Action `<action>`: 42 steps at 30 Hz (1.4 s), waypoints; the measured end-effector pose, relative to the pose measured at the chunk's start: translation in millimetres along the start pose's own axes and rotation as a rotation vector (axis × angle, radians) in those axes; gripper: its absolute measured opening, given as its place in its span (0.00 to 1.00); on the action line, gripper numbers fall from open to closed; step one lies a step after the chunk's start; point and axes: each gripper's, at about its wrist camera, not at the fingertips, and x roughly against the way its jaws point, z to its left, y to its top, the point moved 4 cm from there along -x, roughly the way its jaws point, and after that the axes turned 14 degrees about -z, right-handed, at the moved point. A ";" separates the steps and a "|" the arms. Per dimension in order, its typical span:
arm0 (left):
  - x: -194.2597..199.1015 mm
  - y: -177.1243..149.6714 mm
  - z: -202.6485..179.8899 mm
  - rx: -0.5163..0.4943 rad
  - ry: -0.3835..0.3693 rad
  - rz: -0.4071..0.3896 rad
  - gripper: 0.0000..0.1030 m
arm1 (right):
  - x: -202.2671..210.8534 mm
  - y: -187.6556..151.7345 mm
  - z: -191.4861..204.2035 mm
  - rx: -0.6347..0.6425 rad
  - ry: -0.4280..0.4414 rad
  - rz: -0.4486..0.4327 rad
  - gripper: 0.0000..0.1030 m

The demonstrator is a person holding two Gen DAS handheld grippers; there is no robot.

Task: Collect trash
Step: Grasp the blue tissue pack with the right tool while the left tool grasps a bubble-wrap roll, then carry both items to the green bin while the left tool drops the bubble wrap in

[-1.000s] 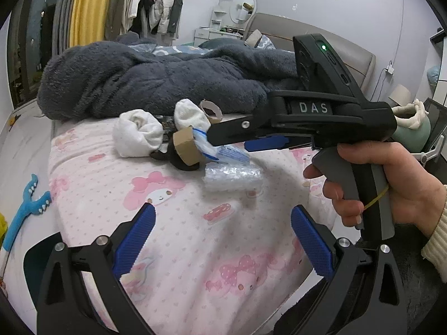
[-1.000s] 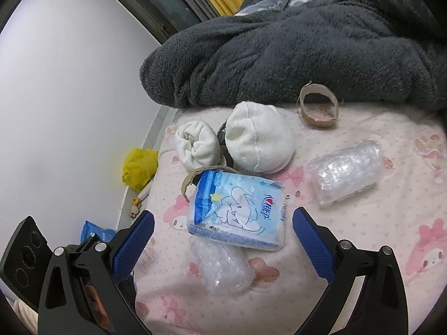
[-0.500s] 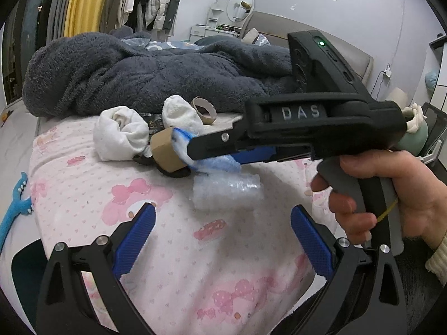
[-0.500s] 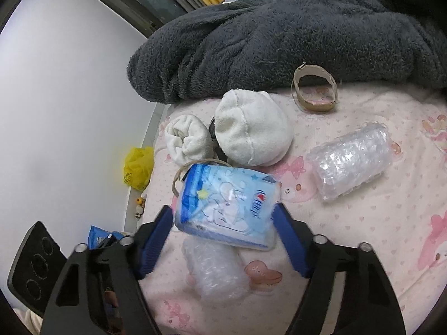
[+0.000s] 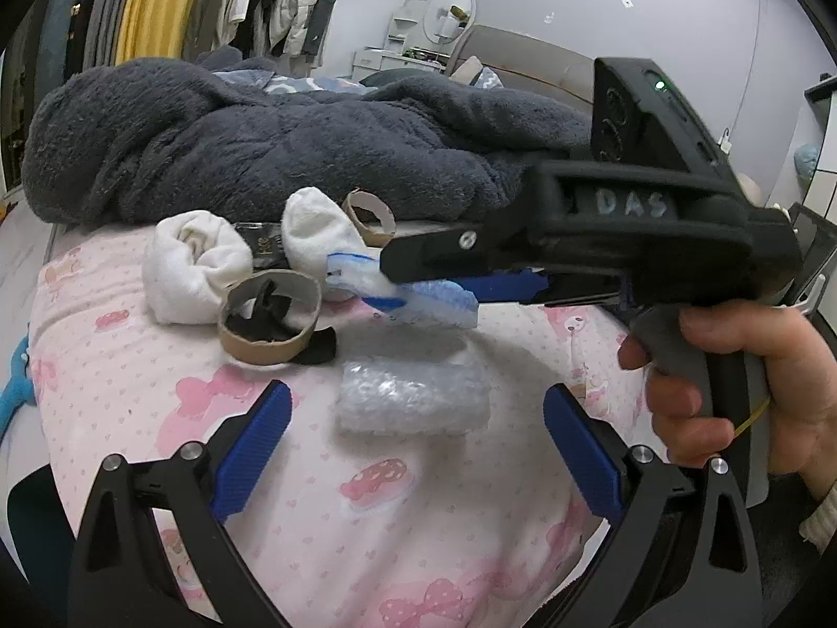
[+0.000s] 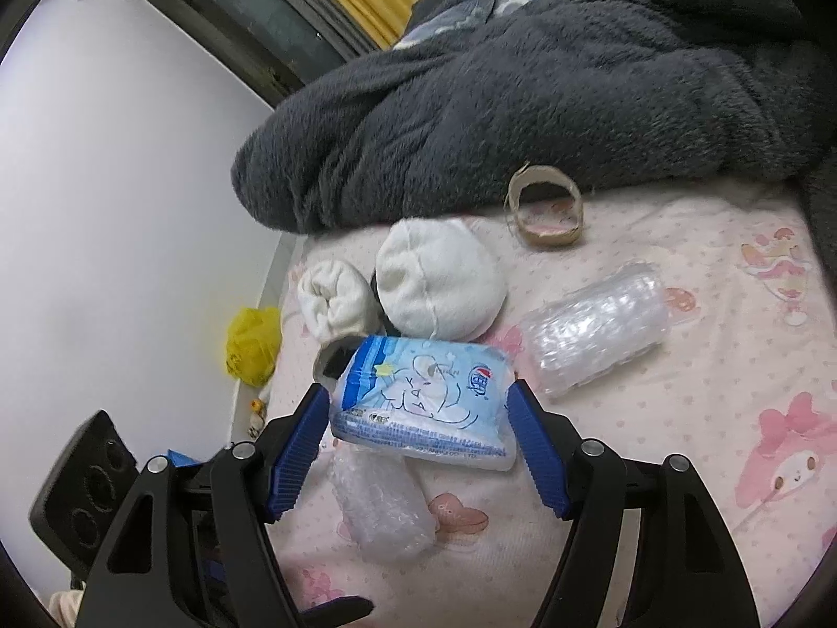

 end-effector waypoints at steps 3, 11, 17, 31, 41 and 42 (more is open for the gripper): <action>-5.2 -1.1 1.9 0.012 0.011 0.008 0.93 | 6.8 1.6 -3.6 -0.013 0.008 -0.017 0.69; -18.3 -5.3 6.3 0.025 0.026 0.041 0.74 | 12.5 -2.4 -10.6 -0.033 0.035 -0.006 0.70; -20.8 -7.3 0.8 0.014 0.011 0.060 0.59 | 6.4 -7.5 -9.0 -0.044 0.048 0.004 0.88; 0.8 -14.5 9.8 0.043 -0.014 0.060 0.59 | -18.3 -12.1 6.2 0.019 -0.010 0.037 0.89; 28.6 -15.1 28.8 0.050 0.002 0.044 0.59 | -42.7 -25.8 15.4 0.162 -0.178 0.095 0.72; 32.1 -13.5 31.6 0.052 0.006 0.038 0.59 | -41.8 -25.4 17.6 0.166 -0.180 0.091 0.71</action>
